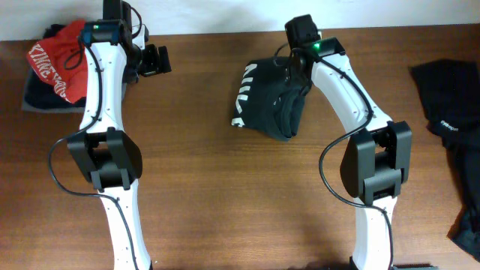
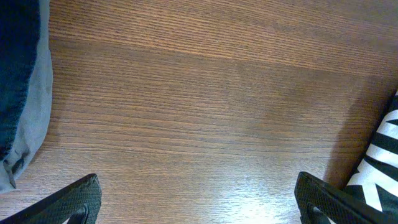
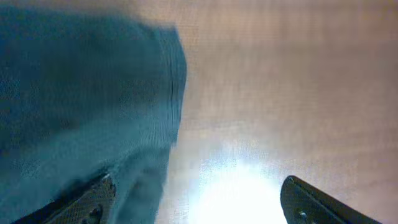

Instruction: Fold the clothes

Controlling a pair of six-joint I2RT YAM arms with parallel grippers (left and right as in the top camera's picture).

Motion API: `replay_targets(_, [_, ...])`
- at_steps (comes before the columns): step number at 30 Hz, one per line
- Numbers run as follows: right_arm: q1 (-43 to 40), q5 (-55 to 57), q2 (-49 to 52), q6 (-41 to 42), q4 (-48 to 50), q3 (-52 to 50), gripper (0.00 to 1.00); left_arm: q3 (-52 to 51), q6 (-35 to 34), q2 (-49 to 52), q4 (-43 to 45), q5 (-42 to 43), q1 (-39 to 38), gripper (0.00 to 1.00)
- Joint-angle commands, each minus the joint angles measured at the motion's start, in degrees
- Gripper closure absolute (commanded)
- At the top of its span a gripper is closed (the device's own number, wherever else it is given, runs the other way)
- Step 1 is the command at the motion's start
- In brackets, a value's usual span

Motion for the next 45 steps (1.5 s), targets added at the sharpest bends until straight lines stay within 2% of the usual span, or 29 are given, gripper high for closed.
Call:
replay_targets(1, [-0.2, -9.8, -1.6, 2.4, -3.4, 1.4, 0.12, 0.8, 0.3, 0.3, -0.1, 0.0, 0.0, 0.01])
replay_targets(5, [-0.2, -24.6, -1.6, 2.4, -8.1, 1.4, 0.12, 0.8, 0.3, 0.3, -0.1, 0.0, 0.0, 0.01])
replay_targets(12, [-0.1, -36.0, -1.6, 2.4, -10.5, 0.8, 0.16, 0.8, 0.3, 0.3, -0.2, 0.0, 0.0, 0.01])
replay_targets(14, [-0.1, -36.1, -1.6, 2.4, -10.5, -0.2, 0.24, 0.8, 0.3, 0.3, -0.7, 0.0, 0.0, 0.01])
replay_targets(16, [-0.1, -35.9, -1.6, 2.4, -10.4, -1.5, 0.27, 0.8, 0.3, 0.3, -1.1, 0.0, 0.0, 0.01])
replay_targets(30, [-0.2, -32.1, -1.5, 2.4, -7.1, -8.1, 0.28, 0.8, 0.3, 0.3, -1.4, 0.0, 0.0, 0.01])
replay_targets(34, [-0.2, -31.8, -1.5, 1.7, -6.7, -8.3, 0.36, 0.8, 0.3, 0.3, -1.4, 0.0, 0.0, 0.01])
replay_targets(45, [-0.9, -29.8, -1.5, 1.8, -1.2, -13.0, 0.51, 0.8, 0.3, 0.3, -1.3, 0.0, 0.0, 0.01])
